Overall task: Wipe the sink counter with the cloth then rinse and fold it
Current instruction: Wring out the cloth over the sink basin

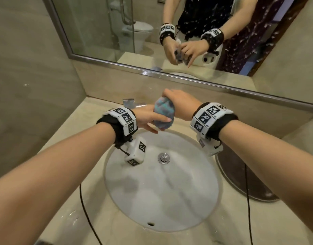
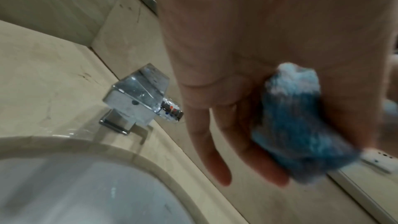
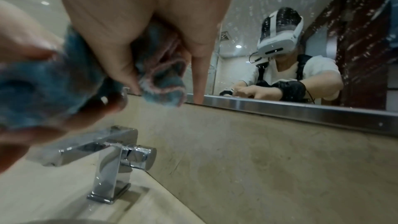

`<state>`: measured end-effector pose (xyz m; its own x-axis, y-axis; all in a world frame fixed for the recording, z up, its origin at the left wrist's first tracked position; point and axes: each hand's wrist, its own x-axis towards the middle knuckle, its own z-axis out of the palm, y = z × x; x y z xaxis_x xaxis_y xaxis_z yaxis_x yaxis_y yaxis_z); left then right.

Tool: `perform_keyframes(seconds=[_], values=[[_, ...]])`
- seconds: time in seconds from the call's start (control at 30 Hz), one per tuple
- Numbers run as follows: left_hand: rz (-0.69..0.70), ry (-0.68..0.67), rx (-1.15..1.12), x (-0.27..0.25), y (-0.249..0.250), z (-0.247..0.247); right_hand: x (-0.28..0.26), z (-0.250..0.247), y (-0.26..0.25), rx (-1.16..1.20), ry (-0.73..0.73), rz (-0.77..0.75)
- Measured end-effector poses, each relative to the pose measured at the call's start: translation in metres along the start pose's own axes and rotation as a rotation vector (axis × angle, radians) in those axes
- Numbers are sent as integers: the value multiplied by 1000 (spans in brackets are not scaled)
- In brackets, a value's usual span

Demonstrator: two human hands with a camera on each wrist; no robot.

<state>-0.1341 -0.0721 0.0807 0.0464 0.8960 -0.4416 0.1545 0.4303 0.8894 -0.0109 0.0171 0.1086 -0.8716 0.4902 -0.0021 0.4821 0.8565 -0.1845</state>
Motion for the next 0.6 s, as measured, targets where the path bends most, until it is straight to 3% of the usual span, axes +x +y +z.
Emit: perform_keyframes(seconds=[0.07,0.1,0.23,0.37,0.47,0.6], values=[[14,106,53,3,2,2,-1,-1,3,-78,-58,20],[34,156,195,4,4,1,-2,-1,4,-86,-106,59],[148,334,1117,5,12,0,-5,6,6,15,-315,226],[309,416,1341,10,5,4,-4,11,14,271,-403,374],[266,394,1214,6,4,6,-3,11,23,434,-358,476],[-14,287,409,13,0,5,-5,17,32,323,26,406]])
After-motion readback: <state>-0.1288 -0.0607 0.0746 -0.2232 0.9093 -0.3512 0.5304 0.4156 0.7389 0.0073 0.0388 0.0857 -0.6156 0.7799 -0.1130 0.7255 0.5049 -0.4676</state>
